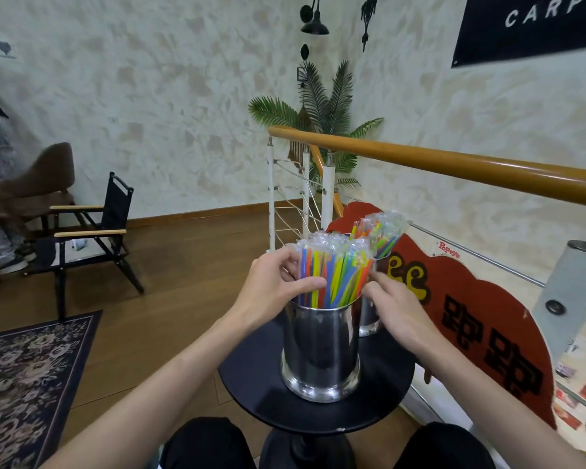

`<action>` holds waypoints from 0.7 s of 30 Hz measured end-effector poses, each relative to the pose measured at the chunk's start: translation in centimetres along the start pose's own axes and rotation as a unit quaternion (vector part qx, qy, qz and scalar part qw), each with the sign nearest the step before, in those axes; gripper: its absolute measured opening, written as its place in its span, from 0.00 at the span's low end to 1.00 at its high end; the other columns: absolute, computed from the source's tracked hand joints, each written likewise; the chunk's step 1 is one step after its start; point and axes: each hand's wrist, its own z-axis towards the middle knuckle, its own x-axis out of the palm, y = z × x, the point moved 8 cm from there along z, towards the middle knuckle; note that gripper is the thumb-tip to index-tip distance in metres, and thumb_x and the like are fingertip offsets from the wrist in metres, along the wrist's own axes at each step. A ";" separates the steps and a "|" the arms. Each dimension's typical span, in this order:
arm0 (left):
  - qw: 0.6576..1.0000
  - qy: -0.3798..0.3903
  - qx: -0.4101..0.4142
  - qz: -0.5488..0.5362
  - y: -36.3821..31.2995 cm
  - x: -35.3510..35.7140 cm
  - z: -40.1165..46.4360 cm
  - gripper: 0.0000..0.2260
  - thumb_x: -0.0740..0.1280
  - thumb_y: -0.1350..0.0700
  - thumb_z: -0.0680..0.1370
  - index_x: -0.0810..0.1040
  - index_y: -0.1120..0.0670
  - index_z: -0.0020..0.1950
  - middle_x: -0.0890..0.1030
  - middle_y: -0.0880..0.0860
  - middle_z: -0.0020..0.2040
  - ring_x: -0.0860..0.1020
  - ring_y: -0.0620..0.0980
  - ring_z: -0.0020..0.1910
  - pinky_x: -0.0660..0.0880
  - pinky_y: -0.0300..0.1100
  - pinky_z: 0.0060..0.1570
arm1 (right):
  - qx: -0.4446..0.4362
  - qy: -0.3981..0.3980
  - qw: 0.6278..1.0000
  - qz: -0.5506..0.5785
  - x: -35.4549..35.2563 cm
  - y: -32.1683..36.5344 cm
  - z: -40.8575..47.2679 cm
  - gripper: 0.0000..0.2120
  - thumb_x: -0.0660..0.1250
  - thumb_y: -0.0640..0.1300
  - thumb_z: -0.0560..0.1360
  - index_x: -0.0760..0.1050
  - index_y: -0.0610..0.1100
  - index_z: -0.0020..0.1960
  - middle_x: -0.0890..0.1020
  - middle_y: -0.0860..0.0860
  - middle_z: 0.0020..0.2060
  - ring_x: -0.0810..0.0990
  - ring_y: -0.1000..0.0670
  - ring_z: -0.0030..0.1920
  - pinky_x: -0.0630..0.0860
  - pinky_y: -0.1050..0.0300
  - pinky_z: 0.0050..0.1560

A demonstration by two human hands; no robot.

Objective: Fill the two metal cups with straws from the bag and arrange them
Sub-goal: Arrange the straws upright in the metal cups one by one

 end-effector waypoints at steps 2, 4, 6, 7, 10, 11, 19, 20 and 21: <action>1.000 -0.007 0.003 -0.004 -0.3 -0.3 0.2 0.14 0.78 0.48 0.69 0.80 0.52 0.48 0.85 0.49 0.42 0.83 0.44 0.40 0.80 0.36 0.38 | -0.044 -0.108 0.993 0.031 -2.9 1.1 -0.4 0.18 0.62 0.42 0.81 0.75 0.46 0.70 0.80 0.54 0.60 0.77 0.57 0.55 0.70 0.62 0.54; 1.000 -0.020 0.007 -0.008 -0.7 -0.6 0.6 0.17 0.78 0.45 0.68 0.78 0.54 0.47 0.85 0.49 0.42 0.83 0.46 0.39 0.81 0.40 0.38 | -0.131 -0.214 0.964 0.085 -5.8 3.5 -1.9 0.15 0.65 0.40 0.80 0.76 0.47 0.66 0.81 0.55 0.59 0.79 0.60 0.53 0.74 0.66 0.51; 0.999 -0.030 0.014 -0.002 -1.2 -0.8 1.3 0.19 0.76 0.42 0.67 0.77 0.55 0.45 0.85 0.50 0.41 0.83 0.49 0.40 0.82 0.44 0.40 | -0.245 -0.237 0.936 0.087 -6.7 6.8 -3.4 0.09 0.68 0.38 0.78 0.78 0.47 0.57 0.82 0.54 0.50 0.80 0.57 0.47 0.77 0.67 0.44; 0.999 -0.033 0.017 0.002 -1.4 -0.8 1.7 0.18 0.76 0.42 0.68 0.78 0.55 0.43 0.85 0.49 0.40 0.83 0.49 0.40 0.82 0.44 0.40 | -0.294 -0.219 0.928 0.062 -6.3 8.5 -3.9 0.07 0.70 0.36 0.78 0.79 0.45 0.53 0.82 0.53 0.47 0.79 0.55 0.44 0.76 0.67 0.41; 0.999 -0.041 0.024 -0.004 -1.8 -0.9 2.6 0.12 0.75 0.48 0.73 0.80 0.55 0.39 0.82 0.46 0.35 0.78 0.41 0.34 0.74 0.36 0.36 | -0.378 -0.110 0.918 -0.052 -2.9 10.9 -3.8 0.04 0.73 0.39 0.76 0.80 0.45 0.48 0.80 0.56 0.42 0.78 0.54 0.42 0.73 0.68 0.39; 0.999 -0.038 0.022 -0.005 -1.8 -0.8 2.8 0.11 0.75 0.48 0.74 0.81 0.55 0.39 0.82 0.46 0.34 0.78 0.41 0.34 0.73 0.35 0.37 | -0.377 -0.072 0.920 -0.086 -1.7 10.6 -3.2 0.03 0.73 0.41 0.76 0.81 0.46 0.48 0.81 0.57 0.41 0.79 0.55 0.42 0.73 0.68 0.41; 1.000 -0.003 -0.004 -0.014 -0.1 -0.7 2.2 0.09 0.73 0.49 0.77 0.86 0.53 0.44 0.85 0.51 0.40 0.82 0.49 0.39 0.79 0.47 0.43 | -0.302 0.011 0.919 -0.254 0.9 6.0 0.1 0.08 0.70 0.54 0.78 0.81 0.51 0.52 0.80 0.59 0.43 0.75 0.59 0.41 0.73 0.61 0.47; 1.000 0.004 -0.001 -0.013 -0.1 -0.6 2.1 0.08 0.73 0.49 0.78 0.86 0.53 0.44 0.85 0.50 0.39 0.81 0.48 0.38 0.78 0.45 0.42 | -0.303 0.006 0.915 -0.267 0.8 5.9 0.3 0.07 0.70 0.53 0.78 0.81 0.50 0.52 0.80 0.58 0.43 0.74 0.59 0.42 0.74 0.59 0.47; 1.000 0.009 0.001 -0.014 -0.1 -0.6 2.0 0.08 0.72 0.50 0.78 0.85 0.52 0.43 0.85 0.50 0.39 0.80 0.46 0.37 0.77 0.42 0.40 | -0.310 -0.001 0.908 -0.283 1.0 5.9 0.3 0.07 0.70 0.52 0.79 0.82 0.49 0.52 0.81 0.57 0.44 0.75 0.57 0.43 0.75 0.58 0.48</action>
